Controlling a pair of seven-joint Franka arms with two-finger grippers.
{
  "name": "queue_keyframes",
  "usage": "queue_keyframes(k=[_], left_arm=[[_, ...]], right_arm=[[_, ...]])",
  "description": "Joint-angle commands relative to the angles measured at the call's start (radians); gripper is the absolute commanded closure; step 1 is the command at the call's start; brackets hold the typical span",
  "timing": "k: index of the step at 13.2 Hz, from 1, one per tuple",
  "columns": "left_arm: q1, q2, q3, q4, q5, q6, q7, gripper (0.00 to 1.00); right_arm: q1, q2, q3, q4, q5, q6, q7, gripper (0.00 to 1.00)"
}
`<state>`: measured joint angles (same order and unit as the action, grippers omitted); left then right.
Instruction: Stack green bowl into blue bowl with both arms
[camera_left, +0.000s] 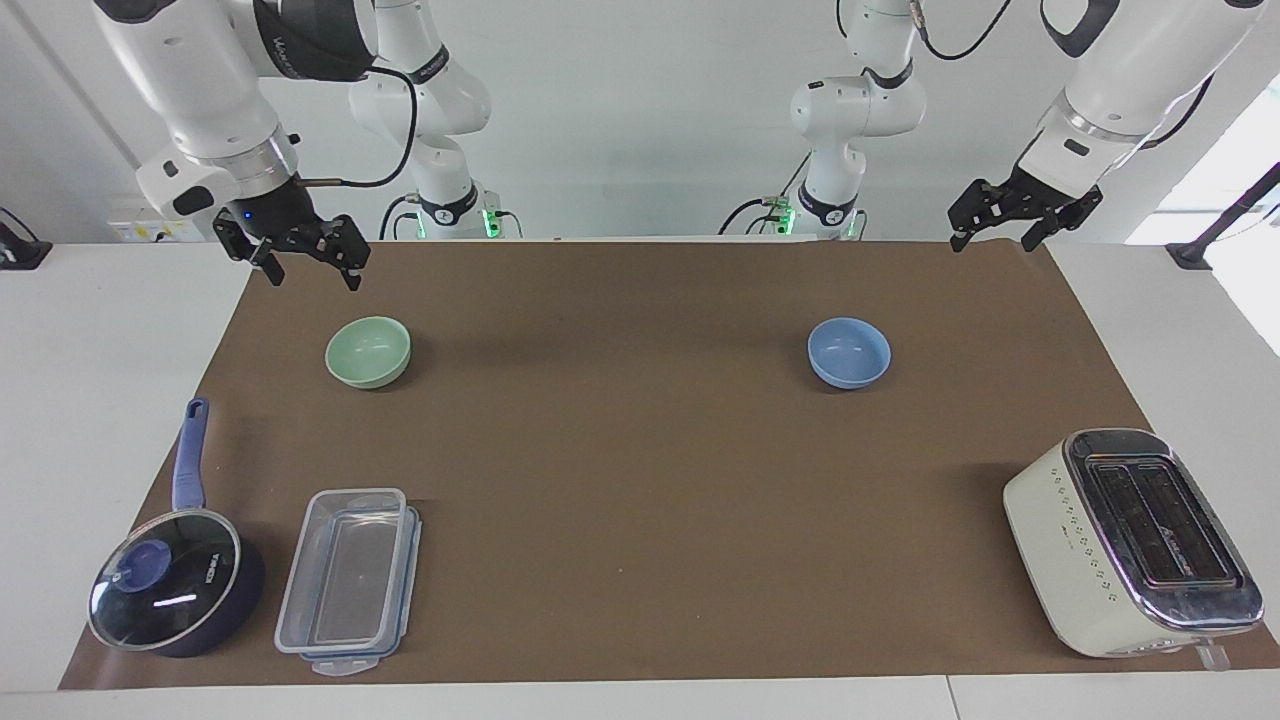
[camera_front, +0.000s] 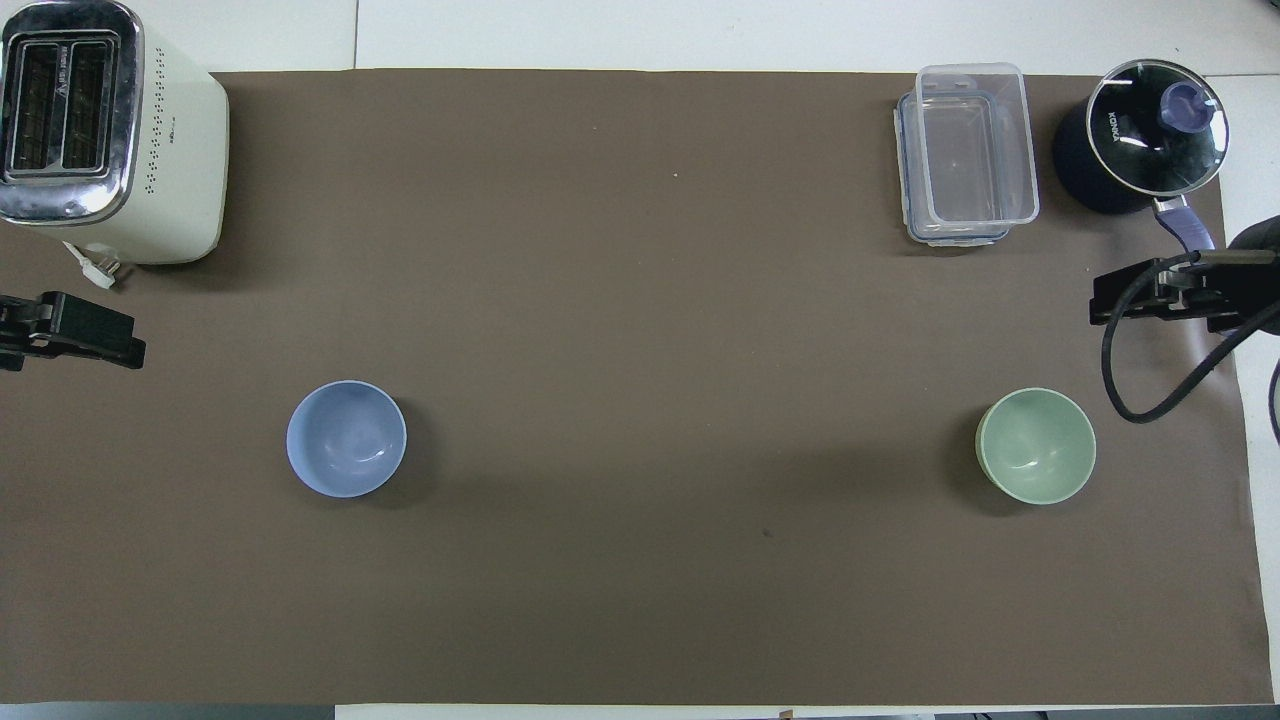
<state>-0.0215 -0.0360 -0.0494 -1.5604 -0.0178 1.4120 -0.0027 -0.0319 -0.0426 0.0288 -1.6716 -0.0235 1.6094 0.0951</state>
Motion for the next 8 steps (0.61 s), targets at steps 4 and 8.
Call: queue_keyframes(k=[4,8], left_arm=[[-0.005,0.002,-0.007,0.005,0.007,0.005,-0.013,0.0],[-0.011,-0.002,-0.007,-0.007,0.006,0.008,-0.006,0.0]], right_arm=[[-0.009,-0.014,0.005,-0.016,0.007,0.001,0.009,0.0],[-0.013,-0.016,0.003,-0.025,0.007,0.003,0.005,0.0]])
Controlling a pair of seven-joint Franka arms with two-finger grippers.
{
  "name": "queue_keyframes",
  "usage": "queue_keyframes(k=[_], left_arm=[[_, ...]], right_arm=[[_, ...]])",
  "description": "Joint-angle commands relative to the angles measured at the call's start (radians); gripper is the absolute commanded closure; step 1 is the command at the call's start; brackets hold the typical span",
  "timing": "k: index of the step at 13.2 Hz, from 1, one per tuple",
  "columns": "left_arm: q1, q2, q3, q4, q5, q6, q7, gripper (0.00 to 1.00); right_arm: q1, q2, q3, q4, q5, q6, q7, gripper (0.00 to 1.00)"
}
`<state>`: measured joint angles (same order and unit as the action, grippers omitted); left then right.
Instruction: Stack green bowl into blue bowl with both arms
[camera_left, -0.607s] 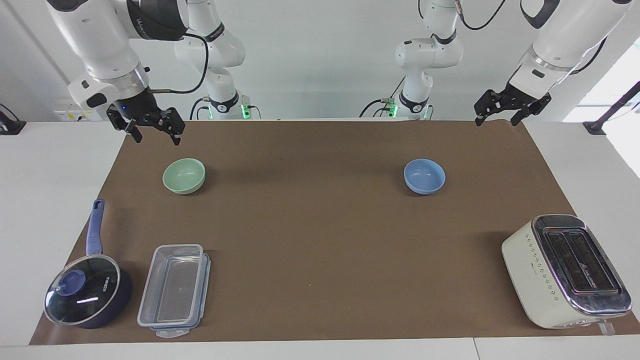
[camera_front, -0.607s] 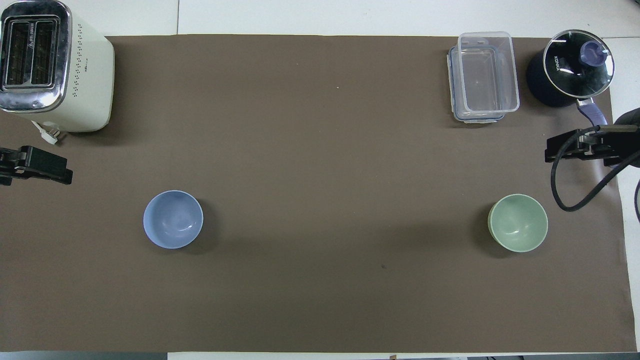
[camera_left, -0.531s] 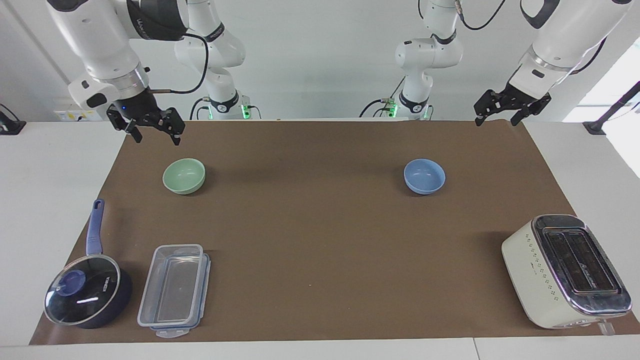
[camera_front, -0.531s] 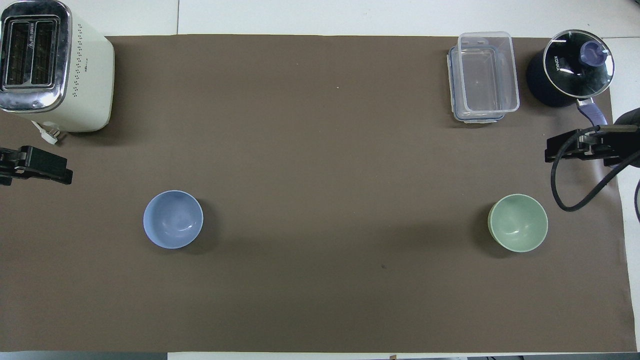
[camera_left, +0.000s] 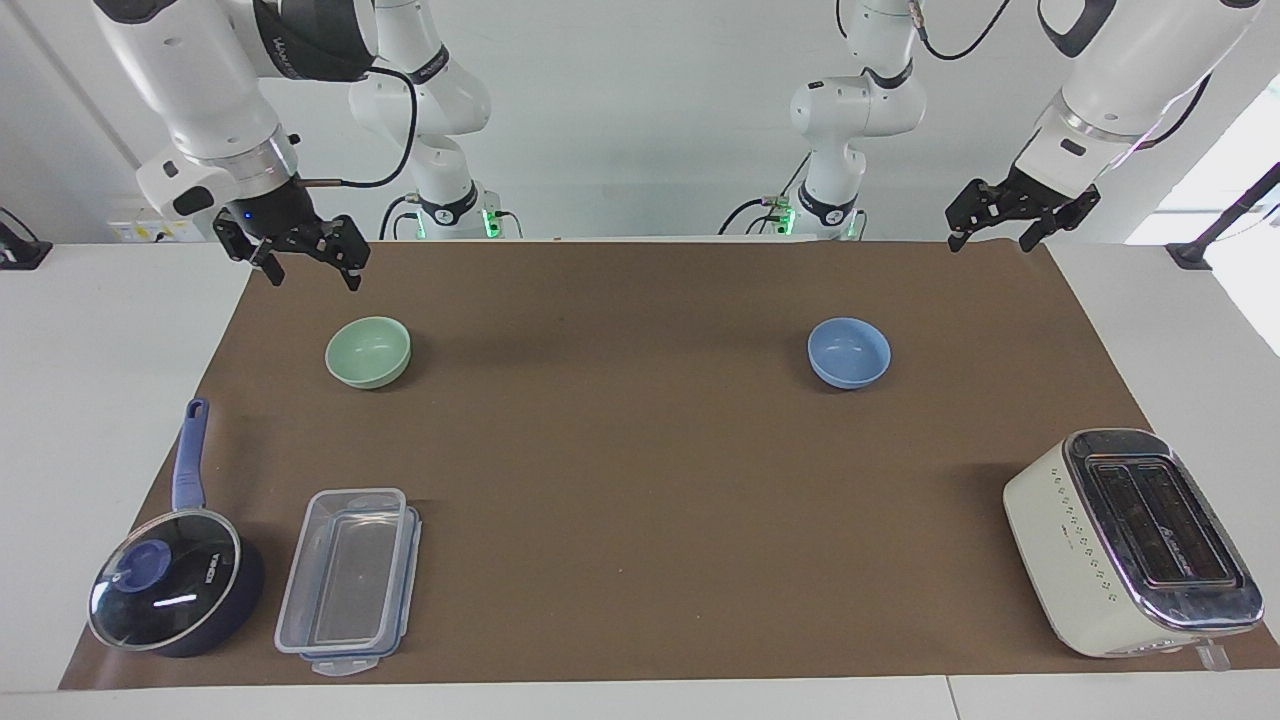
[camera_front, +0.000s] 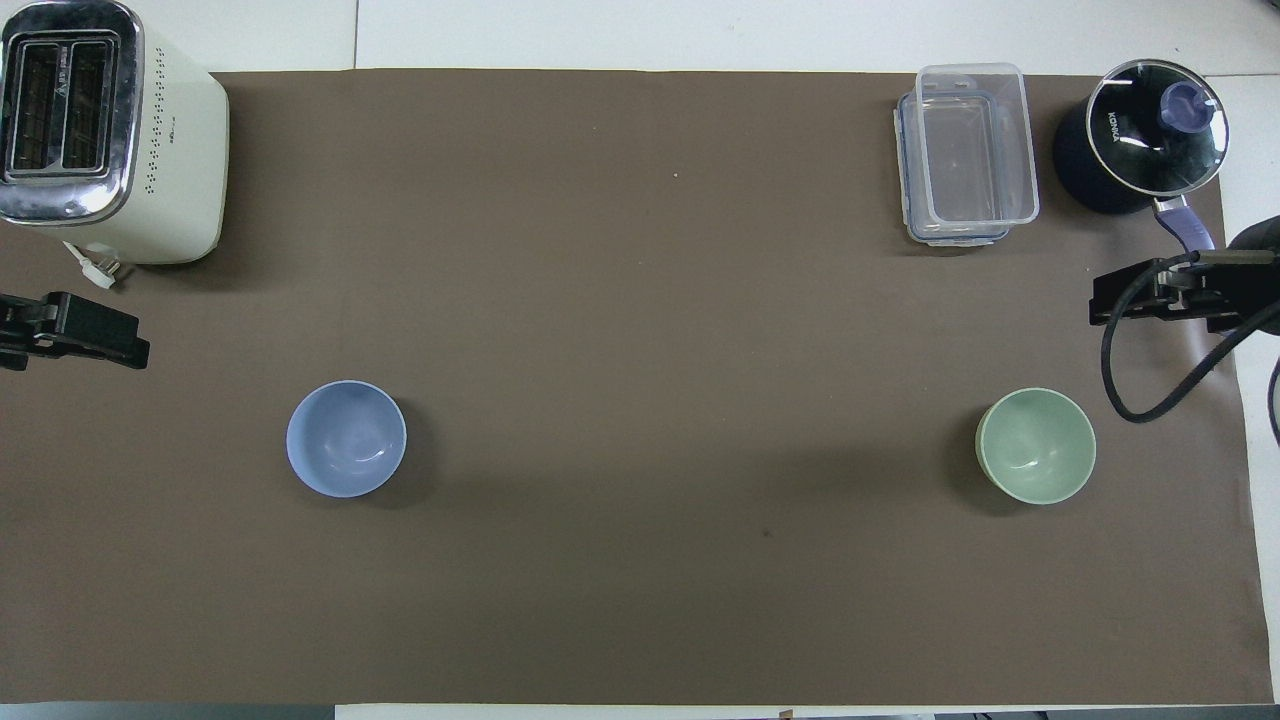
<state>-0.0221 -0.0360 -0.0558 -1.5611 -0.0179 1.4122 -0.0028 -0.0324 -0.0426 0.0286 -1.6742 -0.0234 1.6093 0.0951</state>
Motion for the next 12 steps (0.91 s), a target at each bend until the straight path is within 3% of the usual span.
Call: queue_keyframes(k=[1,4,7,9,12], left_arm=[[-0.013,-0.004,-0.001,-0.007,0.006,0.013,-0.006,0.0],[-0.013,-0.01,-0.001,-0.028,0.006,0.037,-0.008,0.0],[-0.012,-0.041,-0.001,-0.107,0.006,0.104,-0.009,0.0],[-0.006,-0.087,-0.001,-0.25,0.006,0.204,-0.005,0.0],[0.002,-0.11,0.005,-0.491,0.006,0.428,0.001,0.0]], right_arm=[[-0.014,-0.022,0.001,-0.033,0.007,0.003,-0.003,0.0],[-0.055,-0.074,-0.007,-0.149,0.023,0.035,-0.011,0.0],[-0.121,-0.178,-0.009,-0.385,0.025,0.194,-0.078,0.0],[-0.138,-0.244,-0.01,-0.533,0.025,0.3,-0.122,0.0],[-0.173,-0.266,-0.012,-0.617,0.025,0.333,-0.161,0.0]])
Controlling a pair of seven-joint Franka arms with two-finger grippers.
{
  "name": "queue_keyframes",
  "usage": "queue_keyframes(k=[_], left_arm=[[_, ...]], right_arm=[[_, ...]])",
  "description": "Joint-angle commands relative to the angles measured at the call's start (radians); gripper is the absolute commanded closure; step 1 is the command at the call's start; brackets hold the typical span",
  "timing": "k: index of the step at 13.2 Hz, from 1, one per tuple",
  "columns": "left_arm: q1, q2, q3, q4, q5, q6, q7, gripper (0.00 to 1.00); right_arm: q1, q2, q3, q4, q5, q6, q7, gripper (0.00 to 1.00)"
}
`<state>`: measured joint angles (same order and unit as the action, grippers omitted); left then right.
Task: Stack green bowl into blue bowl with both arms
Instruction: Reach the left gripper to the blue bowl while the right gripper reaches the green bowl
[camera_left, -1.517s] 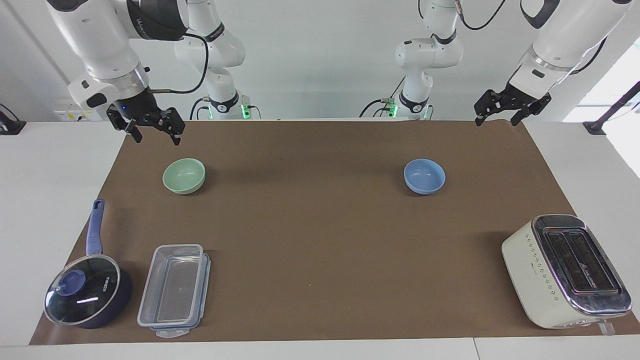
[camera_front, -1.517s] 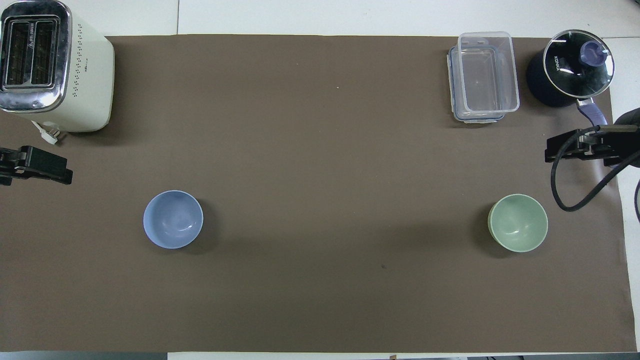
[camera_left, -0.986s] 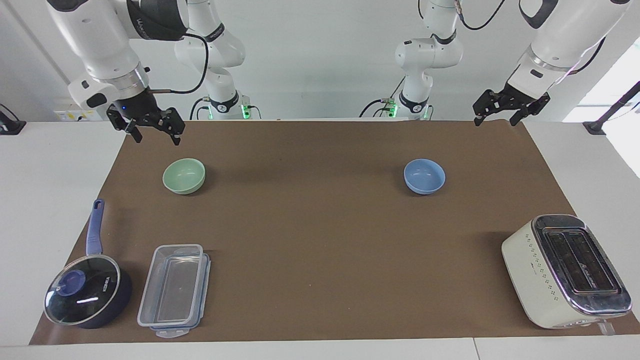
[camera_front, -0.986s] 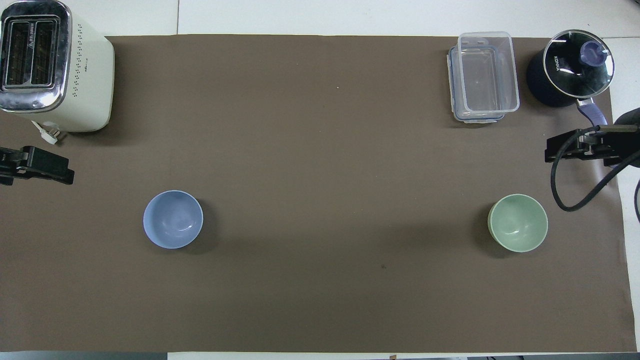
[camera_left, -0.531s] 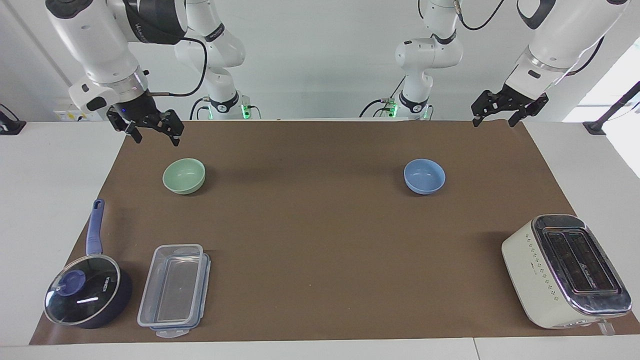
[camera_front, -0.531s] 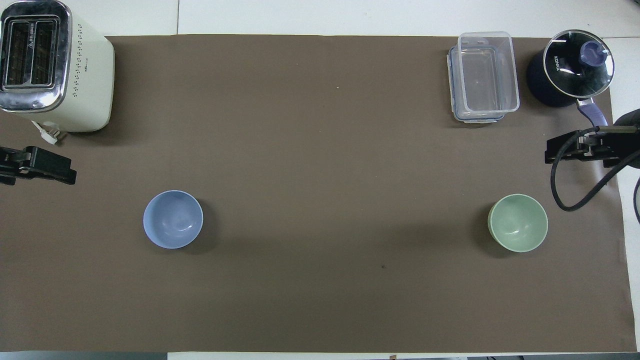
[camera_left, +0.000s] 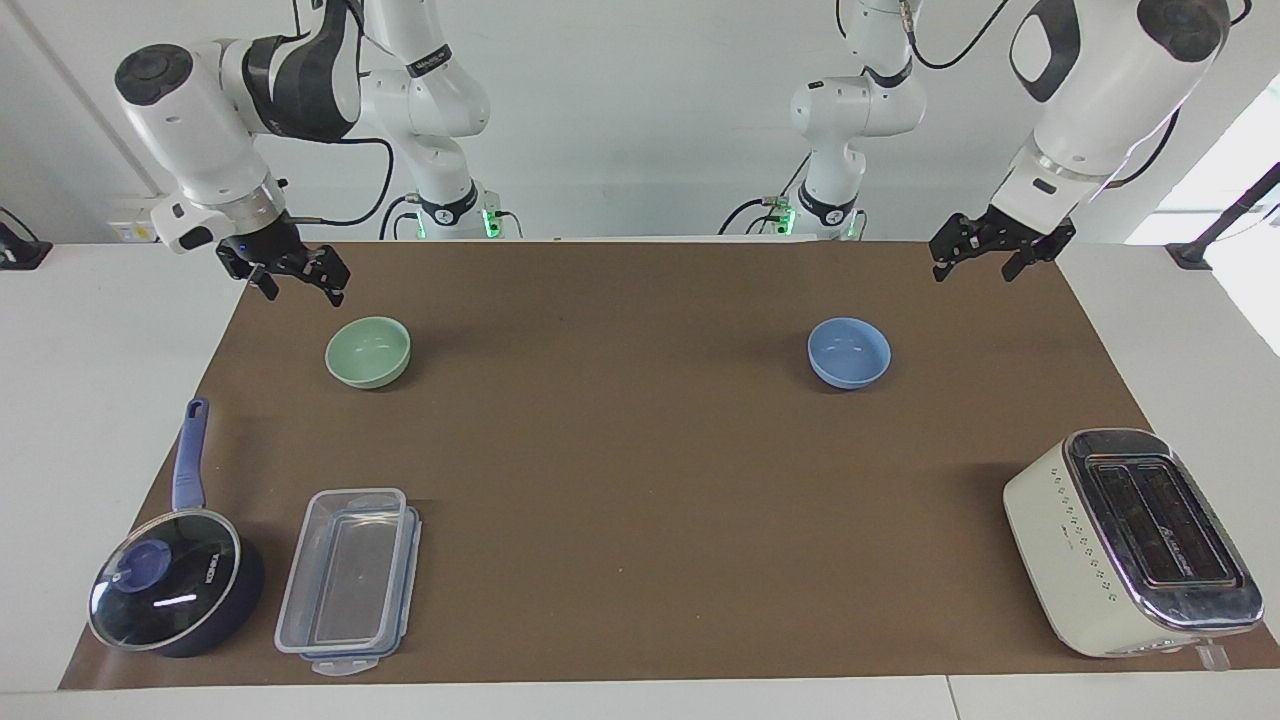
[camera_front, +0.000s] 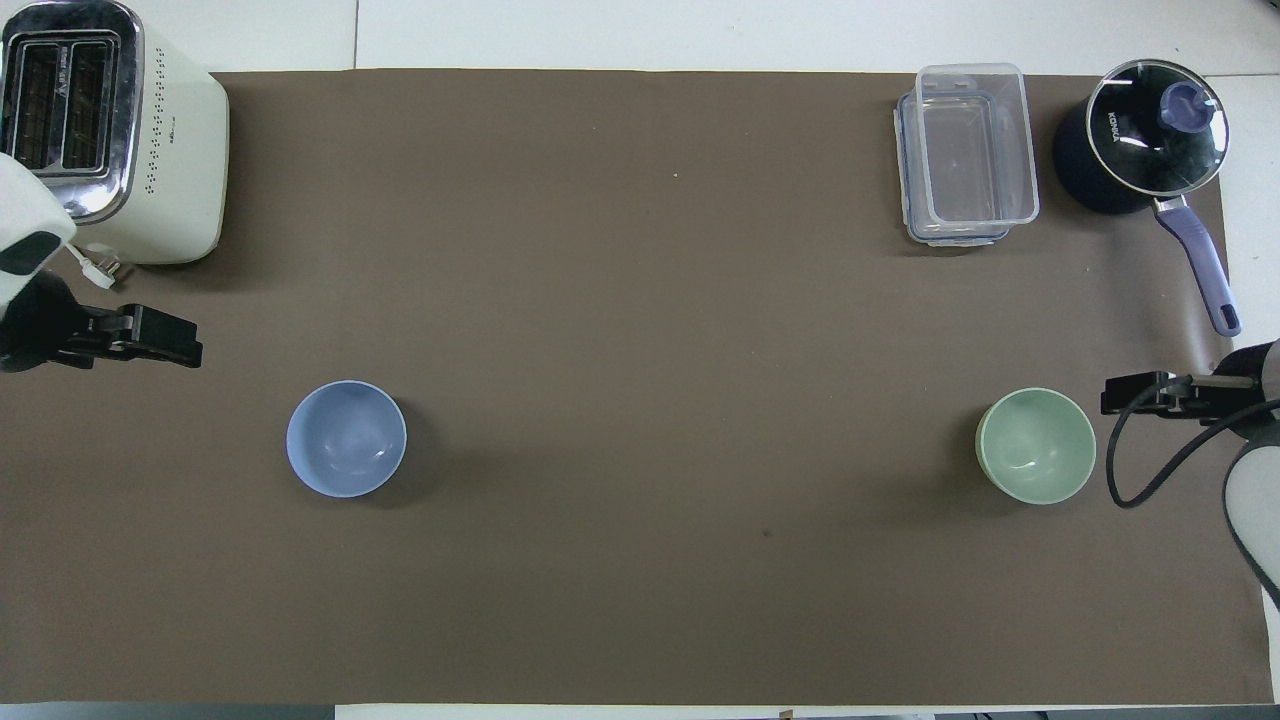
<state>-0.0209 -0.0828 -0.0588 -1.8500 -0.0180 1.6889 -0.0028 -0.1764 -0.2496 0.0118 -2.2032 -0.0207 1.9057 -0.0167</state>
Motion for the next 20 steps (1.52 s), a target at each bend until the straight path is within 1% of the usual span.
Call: queue_keyframes(k=[1,2,4,7,9,11,12,13,15,16,17,18,19,20], left_arm=[[0.001,-0.052,0.008,-0.262,0.006,0.223,0.004,0.0],[0.001,-0.031,0.008,-0.308,0.006,0.283,0.004,0.0],[-0.013,0.003,0.007,-0.368,0.006,0.343,0.018,0.0],[-0.014,0.021,0.007,-0.443,0.006,0.435,0.029,0.0],[-0.014,0.035,0.005,-0.448,0.006,0.448,0.027,0.01],[-0.017,0.037,0.005,-0.457,0.006,0.449,0.03,0.01],[-0.027,0.037,0.005,-0.463,0.007,0.448,0.043,0.01],[-0.033,0.035,0.005,-0.472,0.006,0.448,0.05,0.02],[-0.047,0.023,0.005,-0.497,0.006,0.449,0.052,0.04],[-0.047,0.02,0.005,-0.508,0.006,0.452,0.053,0.05],[-0.047,0.018,0.005,-0.508,0.006,0.451,0.053,0.1],[-0.047,0.018,0.005,-0.509,0.006,0.451,0.053,0.29],[-0.048,0.017,0.005,-0.512,0.006,0.451,0.053,0.53],[-0.054,0.015,0.005,-0.523,0.007,0.46,0.053,0.75]], right_arm=[[-0.052,-0.057,0.005,-0.113,0.022,0.047,-0.086,0.0],[-0.073,-0.05,0.005,-0.139,0.021,0.085,-0.101,0.0],[-0.086,-0.043,0.005,-0.203,0.021,0.169,-0.106,0.0],[-0.103,-0.004,0.005,-0.23,0.021,0.226,-0.106,0.0],[-0.104,0.022,0.005,-0.248,0.021,0.278,-0.106,0.0],[-0.106,0.038,0.004,-0.297,0.021,0.363,-0.112,0.0],[-0.112,0.047,0.005,-0.325,0.021,0.4,-0.147,0.0],[-0.121,0.058,0.004,-0.343,0.021,0.43,-0.182,0.03],[-0.123,0.079,0.004,-0.348,0.021,0.449,-0.201,0.04],[-0.123,0.09,0.005,-0.348,0.021,0.449,-0.2,0.12],[-0.121,0.092,0.005,-0.346,0.021,0.452,-0.192,0.38],[-0.121,0.092,0.005,-0.346,0.021,0.454,-0.187,0.96],[-0.121,0.092,0.005,-0.345,0.021,0.454,-0.159,1.0],[-0.12,0.093,0.005,-0.345,0.021,0.452,-0.125,1.0]])
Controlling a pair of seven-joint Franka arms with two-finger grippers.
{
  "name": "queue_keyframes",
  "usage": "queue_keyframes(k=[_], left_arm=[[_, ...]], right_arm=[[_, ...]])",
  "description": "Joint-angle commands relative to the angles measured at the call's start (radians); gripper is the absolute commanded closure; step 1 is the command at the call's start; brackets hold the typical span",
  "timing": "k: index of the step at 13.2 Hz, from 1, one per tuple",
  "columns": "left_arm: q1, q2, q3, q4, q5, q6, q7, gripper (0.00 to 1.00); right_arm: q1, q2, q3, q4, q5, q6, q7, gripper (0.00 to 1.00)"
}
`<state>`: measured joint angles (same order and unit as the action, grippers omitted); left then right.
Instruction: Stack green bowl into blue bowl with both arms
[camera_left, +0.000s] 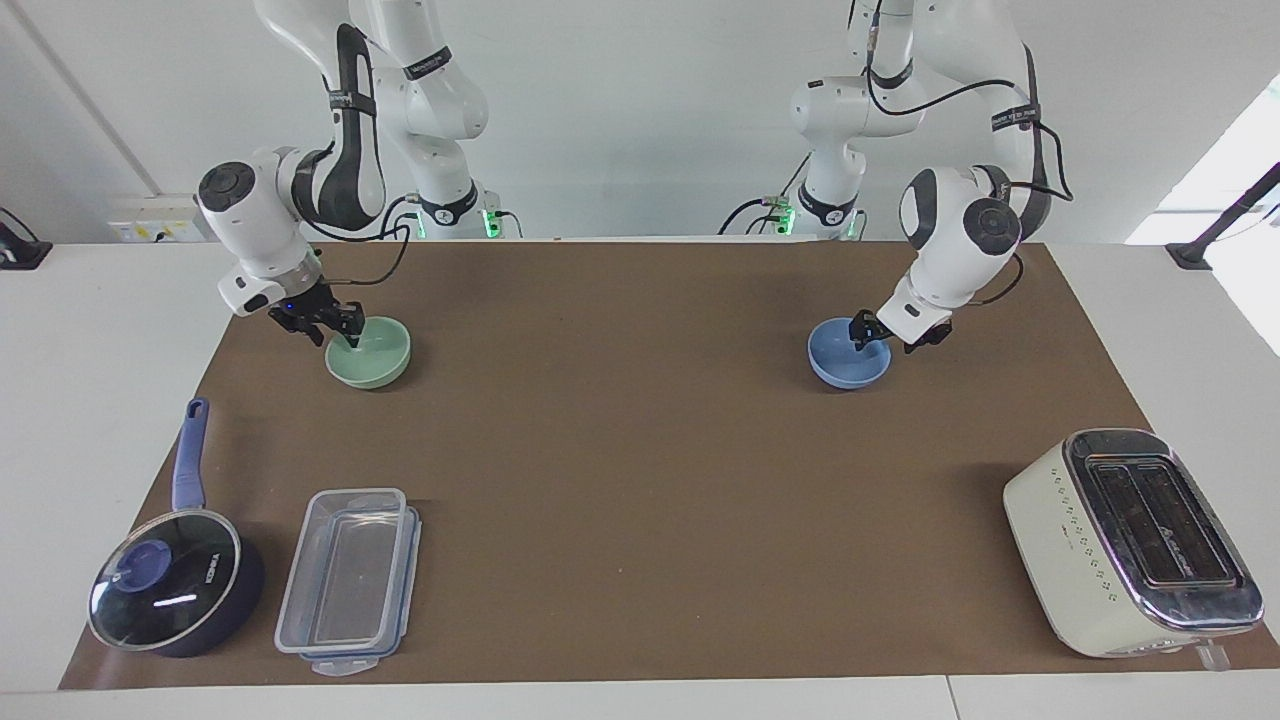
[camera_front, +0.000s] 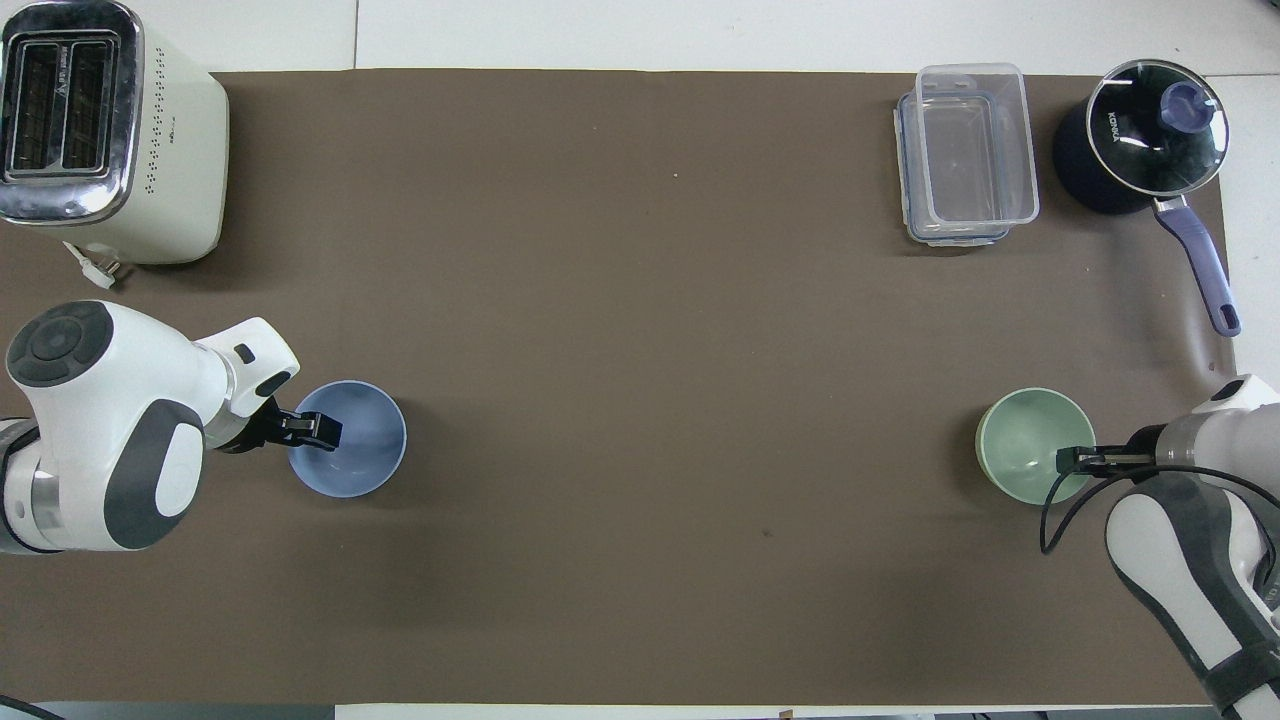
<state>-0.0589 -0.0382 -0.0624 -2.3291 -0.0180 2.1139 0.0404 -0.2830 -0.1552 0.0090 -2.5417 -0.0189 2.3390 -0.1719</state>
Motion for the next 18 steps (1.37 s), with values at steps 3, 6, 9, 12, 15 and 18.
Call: queue_keyframes(k=[3,6,9,12,15,18], left_arm=[[-0.019,-0.037,0.009,-0.058,0.006,0.05,0.012,1.0],[-0.012,-0.032,0.009,-0.047,0.006,0.051,0.01,1.0],[-0.025,0.039,0.003,0.161,-0.04,-0.074,-0.008,1.0],[-0.175,0.153,0.004,0.468,-0.108,-0.285,-0.173,1.0],[-0.428,0.152,0.004,0.394,-0.12,-0.117,-0.423,1.0],[-0.599,0.176,0.004,0.297,-0.167,0.029,-0.501,1.0]], right_arm=[[-0.013,-0.001,0.009,0.0,0.019,0.005,0.038,1.0],[-0.013,-0.018,0.009,0.029,0.019,-0.033,0.037,1.0],[-0.002,-0.04,0.012,0.128,0.019,-0.147,0.038,1.0],[0.027,-0.059,0.02,0.221,0.019,-0.199,0.037,1.0],[0.074,-0.061,0.022,0.322,0.019,-0.288,0.054,1.0],[0.091,-0.06,0.022,0.394,0.019,-0.366,0.061,1.0]])
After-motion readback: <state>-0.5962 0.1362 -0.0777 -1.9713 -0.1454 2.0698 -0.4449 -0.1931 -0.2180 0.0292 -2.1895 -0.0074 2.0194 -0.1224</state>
